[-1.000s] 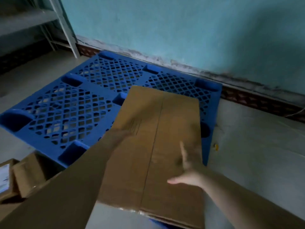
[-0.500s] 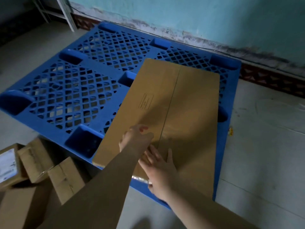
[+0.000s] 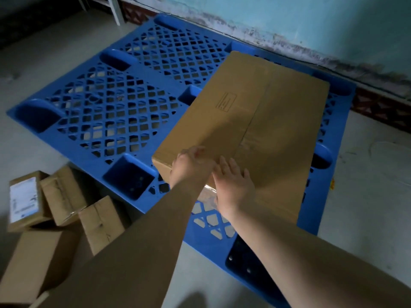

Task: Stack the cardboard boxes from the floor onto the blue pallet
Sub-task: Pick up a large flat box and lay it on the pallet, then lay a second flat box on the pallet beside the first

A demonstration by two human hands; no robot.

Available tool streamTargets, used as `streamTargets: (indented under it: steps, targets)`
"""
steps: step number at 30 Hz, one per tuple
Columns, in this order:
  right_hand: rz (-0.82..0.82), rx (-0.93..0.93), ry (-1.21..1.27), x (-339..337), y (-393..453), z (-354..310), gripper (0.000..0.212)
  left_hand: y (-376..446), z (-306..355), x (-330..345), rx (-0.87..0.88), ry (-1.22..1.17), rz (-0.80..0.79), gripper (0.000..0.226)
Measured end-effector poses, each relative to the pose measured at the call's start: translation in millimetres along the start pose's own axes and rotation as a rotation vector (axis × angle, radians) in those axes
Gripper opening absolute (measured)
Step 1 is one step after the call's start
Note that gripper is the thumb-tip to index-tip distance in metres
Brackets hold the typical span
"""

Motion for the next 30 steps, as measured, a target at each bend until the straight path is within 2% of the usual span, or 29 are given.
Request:
streamTargets:
  steps: [4,7,12,15,17,21,24,30]
  targets:
    - [0.107,-0.107,-0.049,-10.9,-25.3,-30.1,0.085,-15.3,-16.5,-58.7,0.009,-0.023,0.152,0.037]
    - [0.153,-0.257,-0.009,-23.6,-56.0,-79.8,0.085,-43.5,-31.9,-117.7,0.001,-0.019,0.296,0.039]
    - [0.110,-0.521,0.087,-31.7,-146.9,-184.7,0.093,-144.7,-76.8,-211.8,-0.139,-0.087,0.547,0.038]
    - [0.147,-0.711,0.124,-29.8,-211.1,-234.8,0.096,-219.1,-108.1,-258.6,-0.219,-0.124,0.682,0.039]
    - [0.122,-0.797,0.109,-14.7,-254.0,-260.5,0.096,-271.6,-131.4,-279.7,-0.276,-0.155,0.745,0.039]
    - [0.034,-0.946,0.052,26.6,-333.3,-312.2,0.093,-370.9,-182.0,-312.2,-0.376,-0.177,0.846,0.027]
    - [-0.022,-1.041,-0.006,60.2,-386.8,-343.3,0.091,-438.7,-218.9,-330.3,-0.441,-0.200,0.952,0.037]
    - [-0.239,-1.141,-0.102,147.7,-512.1,-375.6,0.088,-605.9,-294.7,-321.6,-0.587,-0.228,1.078,0.038]
Point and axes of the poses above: each hand's wrist, its own y-axis towards the middle knuckle, its own x-axis out of the palm, z = x × y, the point moved 4 cm from there along y, towards the middle knuckle, and after that the axes turned 13 degrees about x, right-handed, at the moved point
